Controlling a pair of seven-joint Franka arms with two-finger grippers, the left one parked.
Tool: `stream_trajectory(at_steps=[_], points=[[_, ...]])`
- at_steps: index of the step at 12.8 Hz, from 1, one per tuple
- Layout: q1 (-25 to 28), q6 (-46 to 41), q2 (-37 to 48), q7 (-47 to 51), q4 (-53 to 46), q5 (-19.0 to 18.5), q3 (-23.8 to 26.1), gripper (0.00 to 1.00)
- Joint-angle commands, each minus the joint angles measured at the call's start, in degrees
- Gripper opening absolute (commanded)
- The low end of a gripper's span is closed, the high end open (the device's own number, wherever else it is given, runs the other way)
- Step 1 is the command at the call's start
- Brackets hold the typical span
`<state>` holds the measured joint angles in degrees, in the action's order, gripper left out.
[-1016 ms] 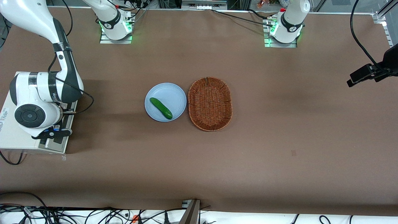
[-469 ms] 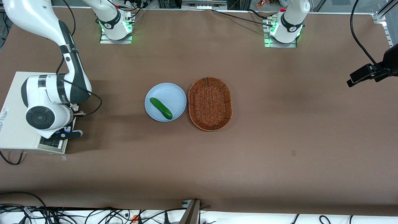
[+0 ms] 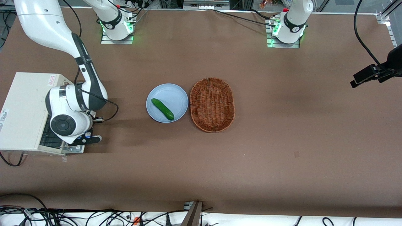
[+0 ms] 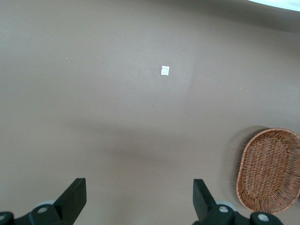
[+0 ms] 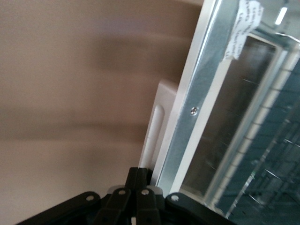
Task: Open oven door with right arm only
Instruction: 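Pull the handle outward and down with the right gripper, swinging the door open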
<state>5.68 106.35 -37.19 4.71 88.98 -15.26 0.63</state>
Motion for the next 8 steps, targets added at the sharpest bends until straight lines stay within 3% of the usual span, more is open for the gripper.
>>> stream_trajectory(at_steps=[1, 8], points=[[-2.4, 3.4, -3.7, -1.7, -0.6, -5.2, -3.3, 0.0], [-2.5, 6.5, -6.8, -1.6, -0.7, -4.3, -3.3, 0.0]])
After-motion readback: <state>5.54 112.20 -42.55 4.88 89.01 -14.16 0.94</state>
